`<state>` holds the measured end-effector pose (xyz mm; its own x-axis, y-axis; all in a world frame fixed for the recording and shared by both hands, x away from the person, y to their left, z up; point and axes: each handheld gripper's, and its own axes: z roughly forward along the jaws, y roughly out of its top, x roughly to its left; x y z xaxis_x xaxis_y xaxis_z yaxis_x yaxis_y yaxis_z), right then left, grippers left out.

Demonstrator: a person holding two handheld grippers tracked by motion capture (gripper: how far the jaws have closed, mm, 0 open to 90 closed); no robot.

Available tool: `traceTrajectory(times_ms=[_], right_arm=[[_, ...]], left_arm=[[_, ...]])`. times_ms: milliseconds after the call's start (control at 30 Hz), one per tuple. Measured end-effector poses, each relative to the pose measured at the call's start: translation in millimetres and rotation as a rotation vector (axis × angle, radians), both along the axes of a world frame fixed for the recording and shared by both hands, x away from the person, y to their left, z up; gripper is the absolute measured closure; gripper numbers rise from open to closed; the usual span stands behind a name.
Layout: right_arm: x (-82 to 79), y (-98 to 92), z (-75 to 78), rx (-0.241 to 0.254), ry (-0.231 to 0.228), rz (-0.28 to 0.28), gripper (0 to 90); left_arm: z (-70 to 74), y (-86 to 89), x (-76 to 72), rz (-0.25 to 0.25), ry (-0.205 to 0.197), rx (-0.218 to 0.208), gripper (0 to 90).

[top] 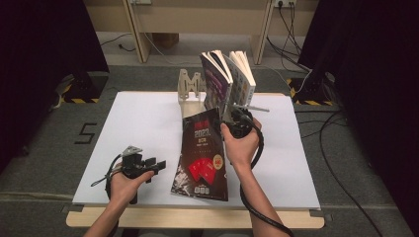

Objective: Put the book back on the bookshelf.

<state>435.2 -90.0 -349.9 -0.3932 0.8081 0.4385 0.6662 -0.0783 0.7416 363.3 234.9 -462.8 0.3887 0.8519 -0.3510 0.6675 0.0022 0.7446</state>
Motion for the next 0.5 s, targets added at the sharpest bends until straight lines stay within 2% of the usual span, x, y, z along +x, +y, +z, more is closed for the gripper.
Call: traceTrajectory(times_ms=[133,267,300,500], right_arm=[[0.7,0.8,0.3,0.017,-0.016,-0.013,86.6],[4.1,4.4,7.2,0.028,-0.041,-0.025,86.6],[5.0,5.1,8.9,0.026,-0.049,-0.023,86.6],[14.2,15.3,20.3,0.021,-0.071,-0.031,86.5]], left_arm=[[3.2,-2.1,0.8,-0.004,-0.005,-0.015,47.2],[8.7,-6.6,1.9,-0.012,-0.022,-0.029,47.1],[10.3,-7.8,2.3,-0.018,-0.024,-0.022,47.1],[16.2,-22.7,4.5,-0.066,-0.031,-0.048,47.2]])
